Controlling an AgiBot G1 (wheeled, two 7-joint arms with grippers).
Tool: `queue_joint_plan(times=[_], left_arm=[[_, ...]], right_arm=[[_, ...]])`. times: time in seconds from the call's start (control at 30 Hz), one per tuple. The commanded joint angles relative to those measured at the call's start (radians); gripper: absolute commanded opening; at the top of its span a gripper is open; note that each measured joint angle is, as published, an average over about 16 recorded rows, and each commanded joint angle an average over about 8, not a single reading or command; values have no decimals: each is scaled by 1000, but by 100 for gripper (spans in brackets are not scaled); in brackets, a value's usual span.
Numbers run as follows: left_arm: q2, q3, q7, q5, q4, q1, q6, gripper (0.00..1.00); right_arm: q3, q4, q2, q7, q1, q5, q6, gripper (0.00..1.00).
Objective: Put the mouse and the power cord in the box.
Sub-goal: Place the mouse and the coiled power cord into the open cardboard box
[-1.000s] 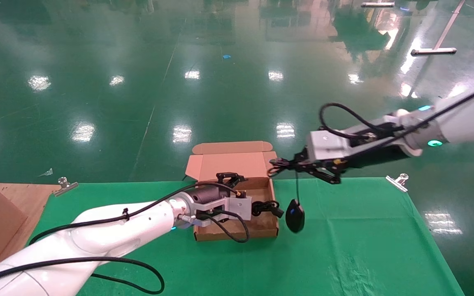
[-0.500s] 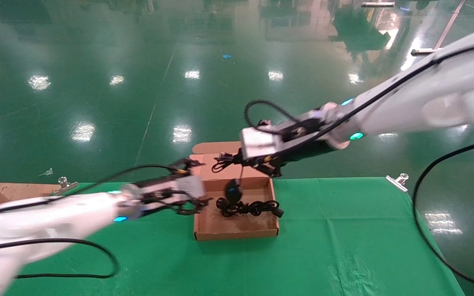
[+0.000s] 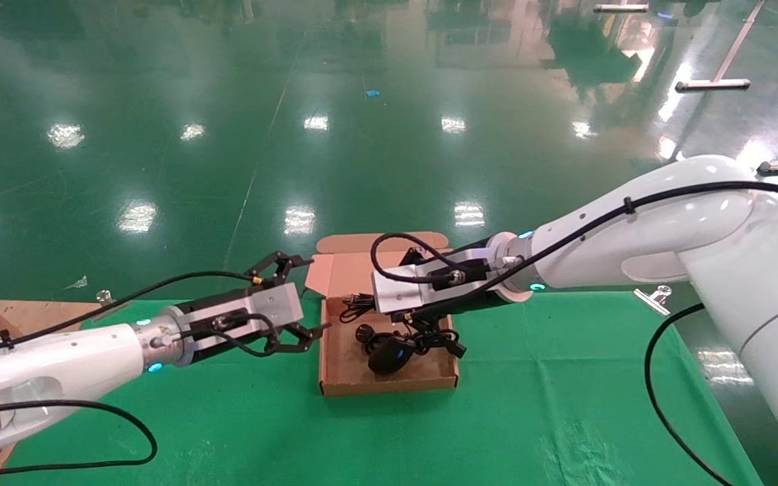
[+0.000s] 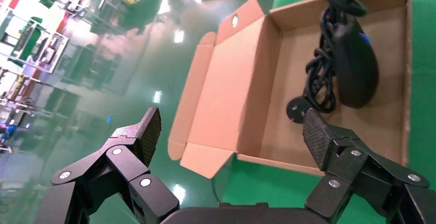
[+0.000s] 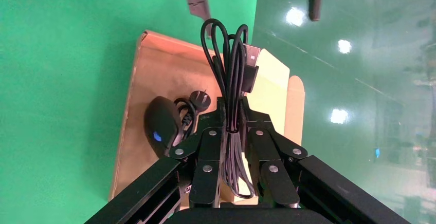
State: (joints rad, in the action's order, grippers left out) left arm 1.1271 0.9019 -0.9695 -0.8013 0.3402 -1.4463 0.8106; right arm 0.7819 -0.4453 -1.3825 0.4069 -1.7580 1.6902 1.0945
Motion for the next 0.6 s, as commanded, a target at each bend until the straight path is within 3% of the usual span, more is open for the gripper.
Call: queue_joint_plan(times=[0.03,0.33,0.6], left_arm=[[1,0,1,0,-1,0,0,100],[6,5,6,-8,6,0,-9,100],[-23,-31,63,-4,53,20,31,100]], right_arm=[[1,-1,1,1,1,-2,-2,100],[-21,-1,15,3,-5,-9,21,100],[-74,-94,98,-62,71,-114,63,100]])
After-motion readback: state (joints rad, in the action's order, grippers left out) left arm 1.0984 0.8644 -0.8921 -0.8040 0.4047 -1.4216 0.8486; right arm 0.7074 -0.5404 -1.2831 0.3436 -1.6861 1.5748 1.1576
